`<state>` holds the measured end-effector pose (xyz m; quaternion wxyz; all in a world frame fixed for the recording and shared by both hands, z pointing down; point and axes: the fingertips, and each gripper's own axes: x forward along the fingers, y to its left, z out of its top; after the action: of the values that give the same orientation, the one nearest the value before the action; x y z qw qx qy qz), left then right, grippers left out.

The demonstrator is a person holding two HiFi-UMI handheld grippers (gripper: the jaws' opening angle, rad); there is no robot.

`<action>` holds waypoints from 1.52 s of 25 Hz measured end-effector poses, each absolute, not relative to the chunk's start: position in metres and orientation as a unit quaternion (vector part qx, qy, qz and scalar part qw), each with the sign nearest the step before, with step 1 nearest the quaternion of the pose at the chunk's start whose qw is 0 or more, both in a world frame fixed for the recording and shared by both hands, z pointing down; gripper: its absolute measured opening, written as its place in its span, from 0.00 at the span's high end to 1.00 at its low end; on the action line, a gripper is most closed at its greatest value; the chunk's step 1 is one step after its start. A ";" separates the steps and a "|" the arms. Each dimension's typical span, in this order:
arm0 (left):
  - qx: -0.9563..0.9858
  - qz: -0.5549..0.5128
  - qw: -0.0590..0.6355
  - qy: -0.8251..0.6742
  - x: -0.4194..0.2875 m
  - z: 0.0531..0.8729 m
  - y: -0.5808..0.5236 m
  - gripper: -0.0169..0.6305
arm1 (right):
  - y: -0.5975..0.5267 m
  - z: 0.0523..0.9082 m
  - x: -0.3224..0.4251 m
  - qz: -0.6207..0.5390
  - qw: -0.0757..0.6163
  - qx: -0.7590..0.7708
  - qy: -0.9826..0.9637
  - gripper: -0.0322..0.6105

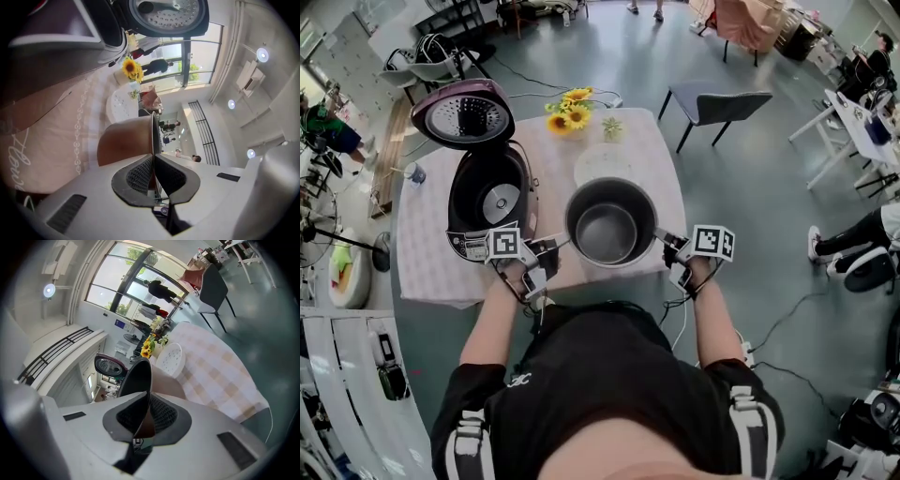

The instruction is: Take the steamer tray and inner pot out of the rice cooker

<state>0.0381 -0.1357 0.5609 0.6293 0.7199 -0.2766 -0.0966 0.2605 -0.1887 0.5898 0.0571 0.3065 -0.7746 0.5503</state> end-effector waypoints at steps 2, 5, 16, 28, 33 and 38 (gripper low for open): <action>0.712 -0.095 0.637 -0.280 0.038 0.572 -0.134 0.95 | -0.189 0.600 0.256 0.551 0.067 0.310 -0.772 0.92; 0.706 -0.085 0.639 -0.295 0.035 0.585 -0.133 0.95 | -0.191 0.619 0.251 0.550 0.091 0.318 -0.766 0.92; 0.679 0.020 0.613 -0.404 0.009 0.633 -0.143 0.95 | -0.187 0.640 0.226 0.511 0.159 0.340 -0.773 0.90; 0.725 0.131 0.516 -0.436 0.015 0.631 -0.145 0.94 | -0.187 0.636 0.229 0.421 0.258 0.384 -0.780 0.86; 0.738 0.250 0.397 -0.485 0.008 0.625 -0.147 0.86 | -0.201 0.617 0.240 0.335 0.310 0.428 -0.780 0.86; 0.761 0.247 0.251 -0.545 0.003 0.578 -0.169 0.86 | -0.227 0.560 0.241 0.201 0.273 0.460 -0.821 0.86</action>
<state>0.0029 -0.1692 0.5782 0.2514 0.7606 -0.5452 0.2470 0.2412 -0.2265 0.5603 0.2729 0.4596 -0.8209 0.2011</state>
